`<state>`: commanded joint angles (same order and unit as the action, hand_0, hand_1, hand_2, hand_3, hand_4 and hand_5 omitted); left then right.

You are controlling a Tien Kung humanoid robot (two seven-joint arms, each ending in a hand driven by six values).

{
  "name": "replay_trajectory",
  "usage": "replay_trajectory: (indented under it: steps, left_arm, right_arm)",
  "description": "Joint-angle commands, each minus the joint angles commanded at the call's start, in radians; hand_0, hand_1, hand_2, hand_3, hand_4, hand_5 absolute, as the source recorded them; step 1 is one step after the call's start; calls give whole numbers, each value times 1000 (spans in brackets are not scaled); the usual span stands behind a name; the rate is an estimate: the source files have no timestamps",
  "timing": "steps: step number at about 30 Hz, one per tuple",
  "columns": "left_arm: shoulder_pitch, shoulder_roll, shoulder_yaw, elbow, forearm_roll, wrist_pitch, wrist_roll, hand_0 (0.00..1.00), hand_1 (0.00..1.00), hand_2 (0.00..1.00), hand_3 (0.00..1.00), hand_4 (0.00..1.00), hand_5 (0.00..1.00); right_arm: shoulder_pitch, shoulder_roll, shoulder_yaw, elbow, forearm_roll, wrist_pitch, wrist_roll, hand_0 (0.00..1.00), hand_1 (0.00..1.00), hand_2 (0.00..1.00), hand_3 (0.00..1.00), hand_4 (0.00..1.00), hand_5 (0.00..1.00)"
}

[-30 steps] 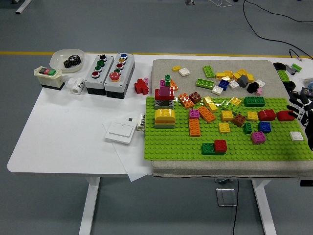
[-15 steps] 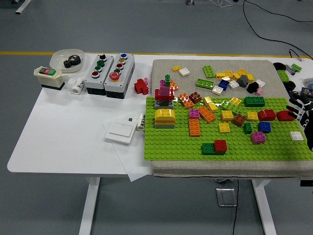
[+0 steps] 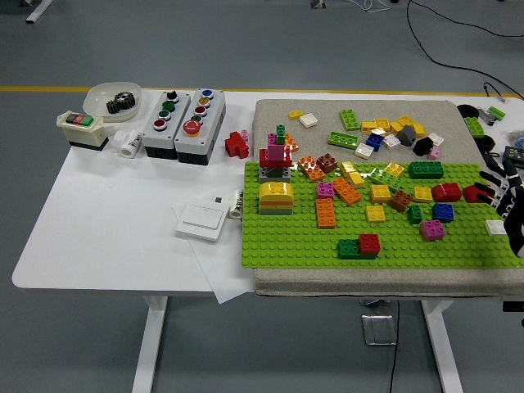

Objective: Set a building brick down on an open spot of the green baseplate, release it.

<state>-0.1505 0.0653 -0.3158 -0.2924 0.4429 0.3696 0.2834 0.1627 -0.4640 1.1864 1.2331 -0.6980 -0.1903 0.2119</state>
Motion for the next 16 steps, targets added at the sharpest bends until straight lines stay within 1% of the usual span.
replay_trajectory:
  steps: [3,16]
  left_arm:
    - [2,0,-3,0,5,0,2,733,721,715,585,636,659]
    - [5,2,-8,-1,18,-2,5,733,721,713,585,636,659]
  right_arm:
    - [-1,0,2,1,22,6,4,847,799,843,850,998,954]
    - [-2,1,2,1,41,13,10,844,799,841,843,998,953]
